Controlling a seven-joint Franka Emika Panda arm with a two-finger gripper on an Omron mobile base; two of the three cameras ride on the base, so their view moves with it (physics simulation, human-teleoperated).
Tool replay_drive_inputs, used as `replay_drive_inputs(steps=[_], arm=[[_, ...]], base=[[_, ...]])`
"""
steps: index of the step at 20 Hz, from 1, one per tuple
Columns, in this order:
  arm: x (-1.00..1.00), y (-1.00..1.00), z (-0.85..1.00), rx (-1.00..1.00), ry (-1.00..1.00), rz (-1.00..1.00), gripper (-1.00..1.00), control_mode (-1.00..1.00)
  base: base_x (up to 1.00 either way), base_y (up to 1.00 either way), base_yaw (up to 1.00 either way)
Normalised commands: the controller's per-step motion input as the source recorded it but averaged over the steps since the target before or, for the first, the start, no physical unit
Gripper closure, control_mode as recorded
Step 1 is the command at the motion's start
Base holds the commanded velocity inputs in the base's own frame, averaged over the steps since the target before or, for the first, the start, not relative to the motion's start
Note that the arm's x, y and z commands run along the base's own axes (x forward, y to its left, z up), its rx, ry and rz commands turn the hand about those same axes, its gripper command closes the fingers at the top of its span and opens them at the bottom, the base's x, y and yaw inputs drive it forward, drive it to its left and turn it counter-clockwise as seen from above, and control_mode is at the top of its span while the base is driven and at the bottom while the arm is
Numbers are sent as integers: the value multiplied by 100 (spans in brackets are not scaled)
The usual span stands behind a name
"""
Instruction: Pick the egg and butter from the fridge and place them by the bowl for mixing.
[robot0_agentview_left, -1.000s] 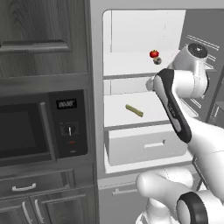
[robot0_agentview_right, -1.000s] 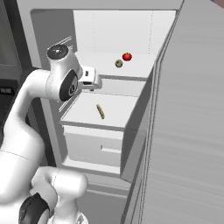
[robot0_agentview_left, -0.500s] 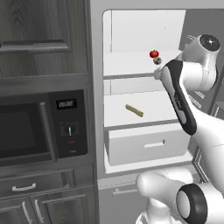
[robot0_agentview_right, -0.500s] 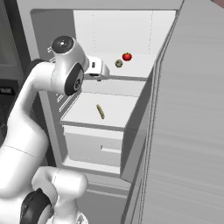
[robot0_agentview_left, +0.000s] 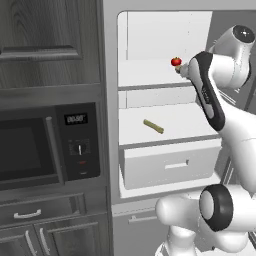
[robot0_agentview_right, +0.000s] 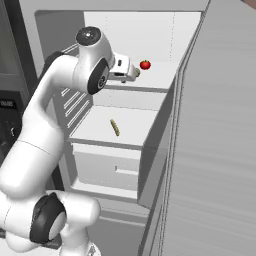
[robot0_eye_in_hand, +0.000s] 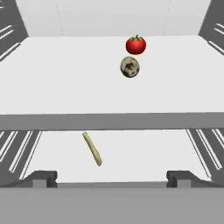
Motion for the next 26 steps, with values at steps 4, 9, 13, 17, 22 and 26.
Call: replay_drive_inputs(steps=[4, 9, 13, 17, 22, 26], arm=[[73, -21, 0, 1, 0, -2, -100, -100], [73, -12, -7, 0, 0, -2, -100, -100], [75, 0, -14, 0, 0, -1, -100, -100], [77, -8, -14, 0, 0, 0, -100, -100], [73, -12, -10, 1, 0, 0, -100, -100], [62, -17, -8, 1, 0, 0, -100, -100]], base=[[0, 0, 0], [0, 0, 0], [0, 0, 0], [0, 0, 0], [0, 0, 0], [0, 0, 0]])
